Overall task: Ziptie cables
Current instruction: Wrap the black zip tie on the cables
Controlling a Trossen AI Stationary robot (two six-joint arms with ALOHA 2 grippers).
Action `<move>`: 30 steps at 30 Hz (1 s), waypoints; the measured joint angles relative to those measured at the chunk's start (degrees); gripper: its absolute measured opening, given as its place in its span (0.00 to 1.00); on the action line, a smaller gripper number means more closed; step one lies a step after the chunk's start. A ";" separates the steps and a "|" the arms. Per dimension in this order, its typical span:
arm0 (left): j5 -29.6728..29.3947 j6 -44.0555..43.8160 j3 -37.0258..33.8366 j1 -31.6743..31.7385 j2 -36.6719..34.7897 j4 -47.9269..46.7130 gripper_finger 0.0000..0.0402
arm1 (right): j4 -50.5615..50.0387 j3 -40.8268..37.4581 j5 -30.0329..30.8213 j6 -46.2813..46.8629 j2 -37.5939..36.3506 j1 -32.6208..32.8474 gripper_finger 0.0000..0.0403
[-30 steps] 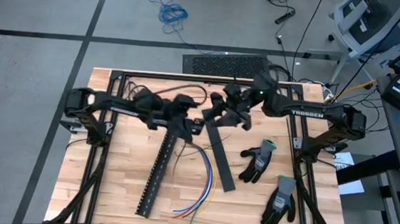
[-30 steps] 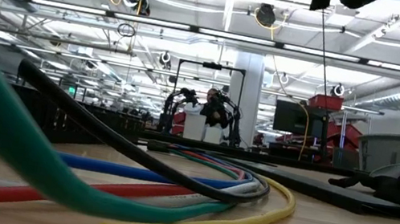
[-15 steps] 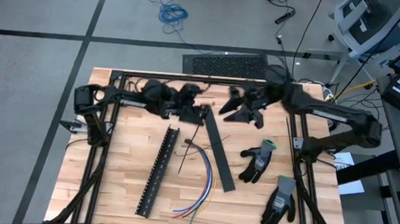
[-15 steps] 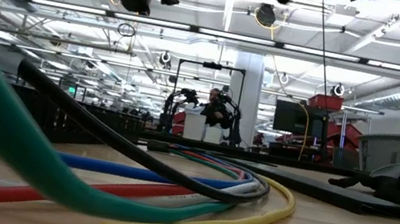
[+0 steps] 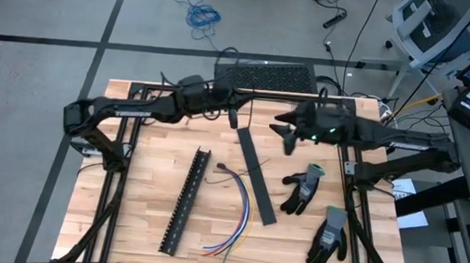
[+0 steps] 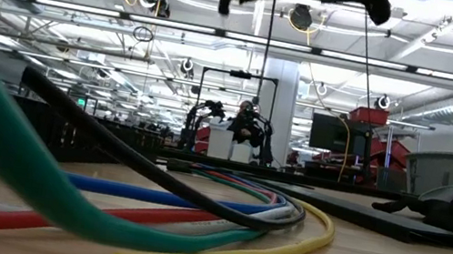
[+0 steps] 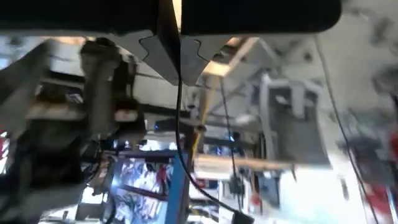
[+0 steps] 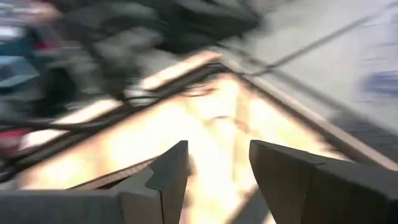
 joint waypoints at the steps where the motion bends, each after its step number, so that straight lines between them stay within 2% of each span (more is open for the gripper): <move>1: -0.07 1.71 0.63 -0.65 -0.23 0.07 0.00 | 1.12 -0.46 3.43 0.00 1.21 0.83 0.41; 3: 1.59 1.55 1.31 -1.64 -0.52 0.00 0.00 | 5.46 -1.56 6.02 -1.31 4.15 1.43 0.41; 5: 4.40 0.13 1.52 -2.44 -0.52 -0.15 0.00 | 11.30 -1.95 5.03 -2.32 6.81 1.43 0.41; 7: 4.14 -0.93 1.52 -3.10 -0.52 -0.66 0.00 | 15.44 -1.95 3.53 -2.74 8.81 1.43 0.41; 10: -2.22 -1.07 1.52 -3.59 -0.50 -0.81 0.00 | 18.36 -1.95 6.55 -2.17 10.31 1.72 0.41; 13: -8.00 0.41 1.52 -4.05 -0.50 -0.32 0.00 | 17.92 -1.95 14.60 -1.18 10.53 2.84 0.41; 17: -9.52 -0.13 1.52 -4.14 -0.50 1.43 0.00 | 17.07 -1.95 26.57 -1.33 10.55 5.08 0.41; 19: -11.13 -0.38 1.52 -4.37 -0.50 2.85 0.00 | 17.11 -1.95 30.34 -1.46 10.55 5.68 0.41; 23: -18.59 -4.27 1.52 -5.29 -0.48 5.65 0.00 | 17.21 -1.95 32.44 -0.81 11.52 5.93 0.41; 27: -30.53 -11.77 1.52 -6.04 -0.49 6.50 0.00 | 17.47 -1.95 32.28 1.77 14.36 5.93 0.41; 30: -35.48 -15.38 1.52 -6.31 -0.38 6.48 0.00 | 19.49 -1.97 32.27 1.85 16.17 5.93 0.41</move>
